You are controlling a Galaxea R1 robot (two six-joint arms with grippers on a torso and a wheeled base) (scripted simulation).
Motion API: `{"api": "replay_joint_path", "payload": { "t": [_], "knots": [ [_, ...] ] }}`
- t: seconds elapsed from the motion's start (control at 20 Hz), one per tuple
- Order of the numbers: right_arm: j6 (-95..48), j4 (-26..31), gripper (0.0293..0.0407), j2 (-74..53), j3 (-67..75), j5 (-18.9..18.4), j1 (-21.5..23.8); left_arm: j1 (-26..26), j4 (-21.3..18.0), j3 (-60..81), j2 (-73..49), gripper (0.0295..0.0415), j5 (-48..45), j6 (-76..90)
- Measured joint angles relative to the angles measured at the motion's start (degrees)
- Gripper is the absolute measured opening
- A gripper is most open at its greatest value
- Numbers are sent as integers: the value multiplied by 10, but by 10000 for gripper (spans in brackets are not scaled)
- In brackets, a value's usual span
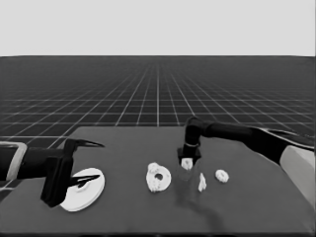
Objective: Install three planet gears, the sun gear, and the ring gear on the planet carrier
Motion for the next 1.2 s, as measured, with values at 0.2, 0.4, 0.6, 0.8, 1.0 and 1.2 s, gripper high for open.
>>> {"api": "replay_joint_path", "payload": {
  "t": [0.2, 0.4, 0.6, 0.8, 1.0, 1.2],
  "knots": [
    [0, 4, 312, 0, 0, -1, 4, 0, 0, 0, 0, 385, 0, 0],
    [61, 0, 312, 112, -50, -11, 3, 0, 0, 0, 0, 385, 0, 0],
    [64, 0, 312, 127, -61, -12, 3, 0, 0, 0, 0, 385, 0, 0],
    [45, -54, 312, 137, -95, 8, -54, 0, 0, 0, 0, 385, 0, 0],
    [32, -77, 312, 145, -119, 21, -80, 0, 0, 0, 0, 385, 0, 0],
    [30, -80, 312, 146, -122, 23, -83, 0, 0, 0, 0, 385, 0, 0]
  ]
}}
